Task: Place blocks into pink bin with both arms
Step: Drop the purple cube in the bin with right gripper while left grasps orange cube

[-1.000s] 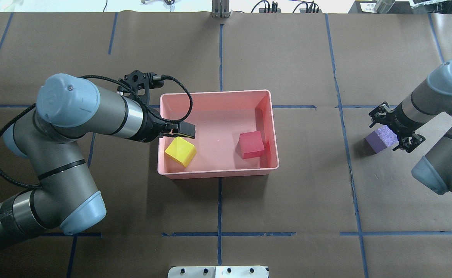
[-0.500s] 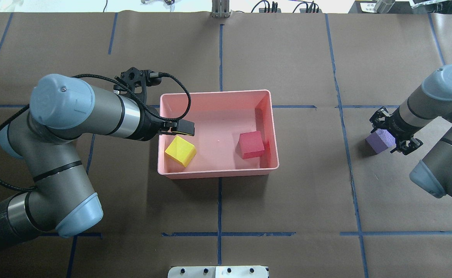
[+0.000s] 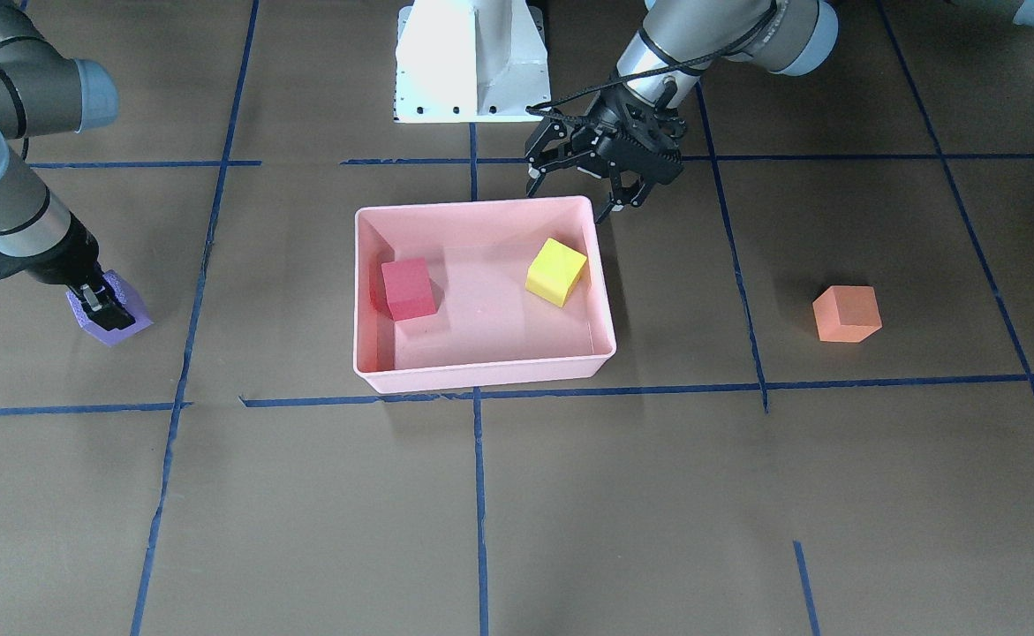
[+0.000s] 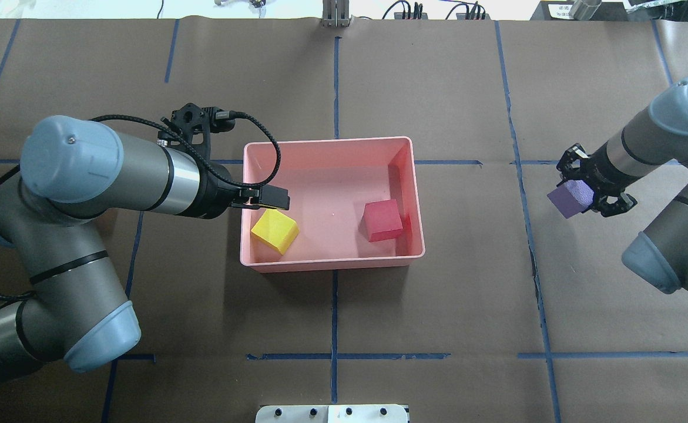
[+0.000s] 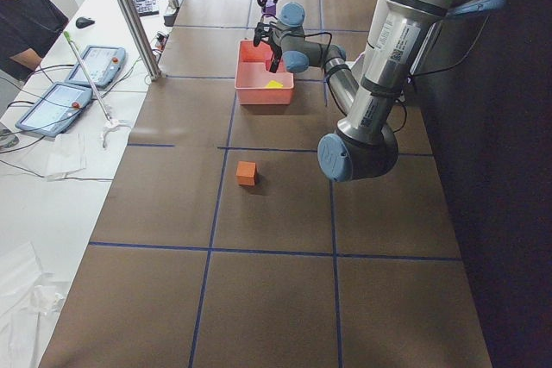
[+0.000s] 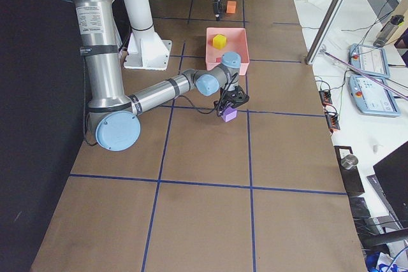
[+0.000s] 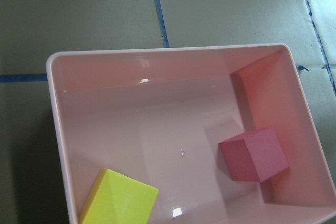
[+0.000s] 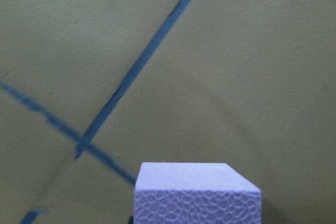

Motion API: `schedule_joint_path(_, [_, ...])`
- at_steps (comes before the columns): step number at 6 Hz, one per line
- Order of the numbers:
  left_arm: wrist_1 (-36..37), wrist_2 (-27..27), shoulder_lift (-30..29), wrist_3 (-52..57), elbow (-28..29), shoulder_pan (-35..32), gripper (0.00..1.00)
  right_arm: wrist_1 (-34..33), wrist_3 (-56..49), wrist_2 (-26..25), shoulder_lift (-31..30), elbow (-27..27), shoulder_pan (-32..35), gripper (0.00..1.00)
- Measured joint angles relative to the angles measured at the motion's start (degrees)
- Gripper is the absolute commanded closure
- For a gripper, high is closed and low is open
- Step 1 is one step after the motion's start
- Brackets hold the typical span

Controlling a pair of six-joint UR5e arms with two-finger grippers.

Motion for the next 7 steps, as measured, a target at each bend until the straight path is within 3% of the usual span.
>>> schedule_joint_path(3, [0.0, -0.5, 14.5, 0.1, -9.2, -2.9, 0.01, -9.0, 1.6, -1.6, 16.6, 5.5, -7.7, 0.97])
schedule_joint_path(5, [0.0, -2.2, 20.6, 1.9, -10.4, -8.0, 0.01, -9.2, 4.3, -9.0, 23.3, 4.9, -17.6, 0.87])
schedule_joint_path(6, [0.1, -5.8, 22.2, 6.8, -9.3, -12.4, 0.01, -8.8, 4.9, -12.8, 26.0, 3.2, -21.5, 0.81])
schedule_joint_path(7, [0.2, -9.6, 23.0, 12.0, -6.6, -16.7, 0.01, -7.7, 5.7, -15.6, 28.8, -0.1, -23.9, 0.55])
